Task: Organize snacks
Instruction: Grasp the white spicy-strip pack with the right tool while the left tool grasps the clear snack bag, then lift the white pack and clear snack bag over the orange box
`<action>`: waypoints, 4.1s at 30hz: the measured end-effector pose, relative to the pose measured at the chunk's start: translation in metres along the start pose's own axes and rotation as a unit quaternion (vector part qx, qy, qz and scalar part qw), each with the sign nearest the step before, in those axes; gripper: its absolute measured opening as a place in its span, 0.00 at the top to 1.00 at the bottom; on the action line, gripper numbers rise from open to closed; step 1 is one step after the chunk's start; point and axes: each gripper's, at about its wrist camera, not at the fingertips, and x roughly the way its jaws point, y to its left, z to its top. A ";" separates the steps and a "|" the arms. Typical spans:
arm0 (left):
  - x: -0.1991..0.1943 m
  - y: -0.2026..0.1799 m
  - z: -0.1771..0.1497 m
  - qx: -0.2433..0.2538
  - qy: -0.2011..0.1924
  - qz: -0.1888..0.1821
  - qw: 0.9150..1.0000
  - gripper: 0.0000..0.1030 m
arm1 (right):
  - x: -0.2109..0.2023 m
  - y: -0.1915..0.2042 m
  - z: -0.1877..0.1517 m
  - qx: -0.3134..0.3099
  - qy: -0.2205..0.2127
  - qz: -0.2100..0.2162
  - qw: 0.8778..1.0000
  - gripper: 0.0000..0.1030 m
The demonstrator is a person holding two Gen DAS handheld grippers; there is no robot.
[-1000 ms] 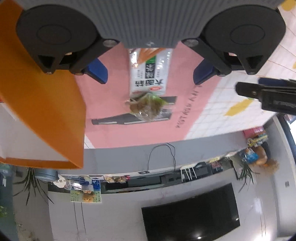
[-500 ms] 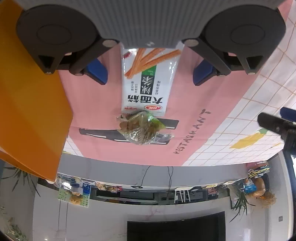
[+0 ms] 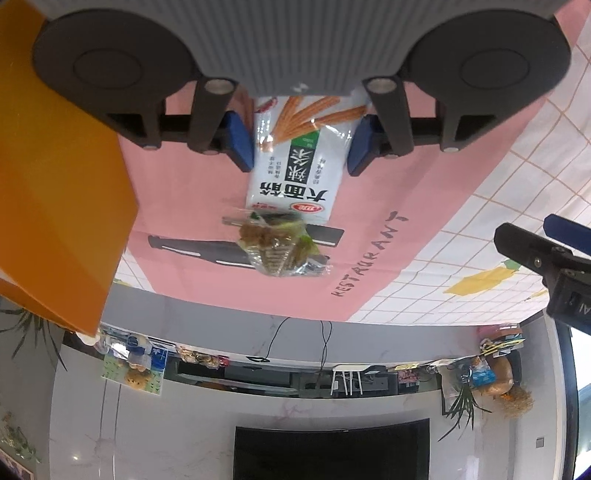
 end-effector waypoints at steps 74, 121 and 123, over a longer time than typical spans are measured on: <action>0.091 -0.203 0.109 0.105 0.115 0.109 0.982 0.62 | -0.001 -0.001 0.001 0.039 -0.008 -0.031 0.999 0.53; -0.133 -0.212 -0.043 0.111 -0.109 -0.223 0.962 0.62 | -0.160 -0.259 0.051 0.219 -0.016 0.017 0.975 0.54; -0.114 -0.217 -0.046 0.106 -0.094 -0.234 0.962 0.62 | -0.141 -0.269 0.051 0.216 0.011 0.010 0.976 0.54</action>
